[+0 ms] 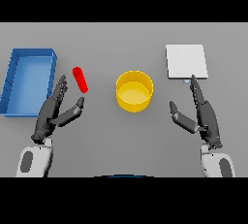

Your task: Pick up the red beaker and tilt it to pour out 1 green nut into yellow bowl. Pick up the yellow bowl and place it on the metallic measuring scale.

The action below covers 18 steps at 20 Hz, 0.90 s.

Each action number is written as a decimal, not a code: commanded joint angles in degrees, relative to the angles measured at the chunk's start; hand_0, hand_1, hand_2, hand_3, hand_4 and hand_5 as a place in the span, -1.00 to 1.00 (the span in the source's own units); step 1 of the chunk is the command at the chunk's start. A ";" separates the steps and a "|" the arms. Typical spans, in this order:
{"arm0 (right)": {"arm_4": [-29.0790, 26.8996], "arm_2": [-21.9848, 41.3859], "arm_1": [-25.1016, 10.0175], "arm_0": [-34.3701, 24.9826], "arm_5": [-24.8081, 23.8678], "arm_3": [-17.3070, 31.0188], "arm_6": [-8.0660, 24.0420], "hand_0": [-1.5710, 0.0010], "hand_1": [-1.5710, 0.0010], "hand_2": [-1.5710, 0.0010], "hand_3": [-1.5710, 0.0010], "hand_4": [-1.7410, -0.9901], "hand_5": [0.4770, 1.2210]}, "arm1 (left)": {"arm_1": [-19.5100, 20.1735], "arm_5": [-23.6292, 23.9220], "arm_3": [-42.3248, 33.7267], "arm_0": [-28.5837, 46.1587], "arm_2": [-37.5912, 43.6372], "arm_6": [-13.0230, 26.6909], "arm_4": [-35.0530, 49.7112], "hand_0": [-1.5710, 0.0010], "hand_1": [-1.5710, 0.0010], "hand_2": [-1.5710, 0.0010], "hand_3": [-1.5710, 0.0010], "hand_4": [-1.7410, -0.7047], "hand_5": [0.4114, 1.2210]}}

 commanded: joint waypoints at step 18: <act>-0.83 -0.43 0.65 0.19 -0.11 0.10 0.21 1.00 1.00 1.00 1.00 0.09 -0.44 | -0.65 1.15 29.62 -22.18 6.74 -5.37 -0.33 1.00 1.00 1.00 1.00 -0.18 -0.27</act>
